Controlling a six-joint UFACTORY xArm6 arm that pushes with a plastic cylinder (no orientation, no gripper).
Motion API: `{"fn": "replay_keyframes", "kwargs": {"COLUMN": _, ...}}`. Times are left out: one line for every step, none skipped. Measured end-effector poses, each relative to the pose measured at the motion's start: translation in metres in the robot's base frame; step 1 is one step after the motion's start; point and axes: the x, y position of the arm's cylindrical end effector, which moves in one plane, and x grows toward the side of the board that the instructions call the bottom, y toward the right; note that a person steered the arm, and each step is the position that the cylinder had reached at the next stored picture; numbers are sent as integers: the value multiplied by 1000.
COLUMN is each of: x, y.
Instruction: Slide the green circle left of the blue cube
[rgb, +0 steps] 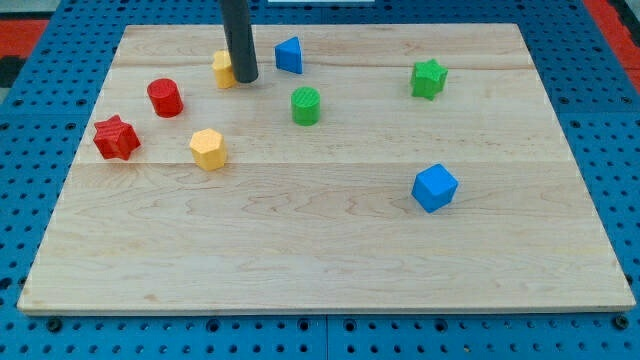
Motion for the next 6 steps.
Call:
{"fn": "replay_keyframes", "kwargs": {"x": -30, "y": 4}}
{"fn": "replay_keyframes", "kwargs": {"x": -60, "y": 9}}
{"fn": "replay_keyframes", "kwargs": {"x": -64, "y": 67}}
{"fn": "replay_keyframes", "kwargs": {"x": -3, "y": 91}}
{"fn": "replay_keyframes", "kwargs": {"x": 64, "y": 86}}
{"fn": "replay_keyframes", "kwargs": {"x": 14, "y": 123}}
